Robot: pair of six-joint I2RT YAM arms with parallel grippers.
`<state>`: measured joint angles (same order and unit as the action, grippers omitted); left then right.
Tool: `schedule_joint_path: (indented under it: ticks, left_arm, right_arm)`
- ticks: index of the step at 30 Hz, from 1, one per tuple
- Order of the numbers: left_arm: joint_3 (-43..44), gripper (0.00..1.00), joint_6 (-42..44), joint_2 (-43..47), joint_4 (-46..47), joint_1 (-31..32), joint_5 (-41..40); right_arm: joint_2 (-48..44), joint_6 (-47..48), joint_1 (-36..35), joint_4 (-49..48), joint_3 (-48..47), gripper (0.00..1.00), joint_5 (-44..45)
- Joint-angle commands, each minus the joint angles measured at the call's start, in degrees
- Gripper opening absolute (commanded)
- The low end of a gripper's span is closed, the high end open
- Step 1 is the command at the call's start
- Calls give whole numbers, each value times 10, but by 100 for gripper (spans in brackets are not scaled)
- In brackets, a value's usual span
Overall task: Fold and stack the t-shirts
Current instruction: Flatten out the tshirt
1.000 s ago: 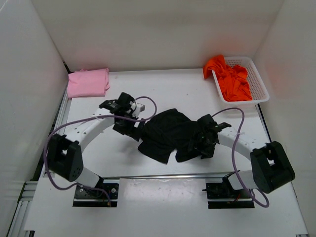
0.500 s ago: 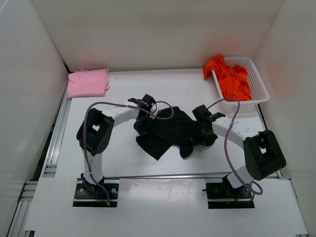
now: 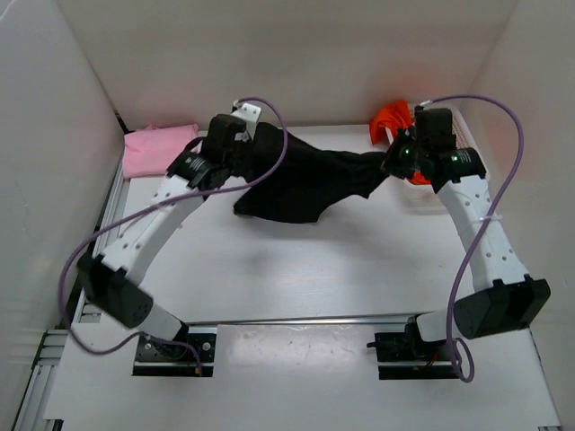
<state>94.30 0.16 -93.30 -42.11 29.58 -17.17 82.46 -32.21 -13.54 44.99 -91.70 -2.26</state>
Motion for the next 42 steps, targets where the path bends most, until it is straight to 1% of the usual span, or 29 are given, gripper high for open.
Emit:
schedule_joint_path:
  ticks: [1, 2, 3, 4, 6, 7, 8, 9, 11, 12, 13, 14, 16, 17, 22, 23, 25, 26, 27, 29, 30, 32, 33, 34, 35, 36, 38, 40, 42]
  left_arm:
    - [-99, 52, -2, 96, -73, 23, -25]
    - [-124, 61, -2, 114, -133, 30, 6]
    - [-152, 67, -2, 131, -162, 30, 82]
    - [-204, 68, -2, 164, -196, 30, 124]
    - [-257, 68, -2, 195, -257, 30, 207]
    - [-303, 68, -2, 226, -257, 30, 208]
    - [-319, 68, -2, 239, -252, 30, 208]
    - [-331, 69, -2, 249, -243, 30, 179]
    - [-345, 69, -2, 256, -203, 30, 153]
    - [-345, 75, -2, 256, -190, 20, 138]
    - [-334, 77, -2, 241, -165, 7, 138]
    - [-325, 77, -2, 229, -157, 1, 138]
    - [-305, 81, -2, 186, -142, 1, 138]
    - [-285, 81, -2, 170, -125, 1, 138]
    - [-204, 81, -2, 61, -75, 1, 138]
    - [-160, 81, -2, 19, -69, 1, 138]
    - [-108, 80, -2, -26, -64, 1, 156]
    - [-81, 80, -2, -73, -64, 1, 163]
    - [-26, 80, -2, -99, -64, 1, 171]
    - [27, 80, -2, -150, -64, 1, 182]
    - [79, 80, -2, -199, -64, 1, 182]
    - [128, 80, -2, -245, -64, 1, 187]
    - [174, 80, -2, -287, -69, 1, 193]
    - [197, 80, -2, -307, -75, 1, 201]
    - [214, 80, -2, -323, -82, 1, 223]
    - [228, 78, -2, -342, -89, 1, 237]
    - [233, 75, -2, -348, -94, 13, 254]
    - [206, 72, -2, -348, -94, 26, 254]
    - [186, 69, -2, -342, -99, 26, 225]
  right_arm:
    - [-43, 32, -5, 59, 73, 0, -59]
    - [-51, 38, -13, 59, 98, 0, -72]
    - [-69, 38, -32, 59, 124, 0, -80]
    - [-77, 38, -44, 54, 177, 0, -95]
    - [-98, 38, -76, 48, 227, 0, -101]
    - [-112, 32, -92, 48, 265, 0, -94]
    - [-119, 32, -97, 42, 281, 0, -94]
    - [-127, 27, -98, 34, 293, 0, -89]
    - [-148, 27, -104, 21, 301, 0, -89]
    - [-153, 27, -104, 21, 301, 0, -96]
    - [-160, 33, -104, 21, 294, 0, -104]
    - [-160, 39, -110, 21, 294, 0, -113]
    - [-160, 44, -115, 42, 294, 0, -113]
    - [-165, 44, -121, 57, 303, 0, -93]
    - [-184, 21, -121, 57, 419, 0, -82]
    - [-184, 15, -121, 49, 460, 0, -82]
    - [-184, -6, -121, 27, 498, 0, -82]
    - [-184, -14, -121, 19, 533, 0, -88]
    - [-184, -22, -127, 10, 548, 0, -93]
    - [-184, -39, -134, -13, 572, 0, -93]
    - [-184, -39, -140, -13, 589, 0, -93]
    - [-184, -47, -140, -13, 601, 0, -86]
    - [-189, -53, -140, -13, 608, 0, -86]
    - [-189, -53, -145, -13, 609, 0, -86]
    - [-189, -53, -145, -13, 609, 0, -86]
    - [-189, -53, -145, -13, 614, 0, -86]
    - [-183, -53, -145, -13, 614, 0, -80]
    - [-183, -53, -145, -18, 608, 0, -73]
    - [-178, -53, -145, -18, 602, 0, -68]
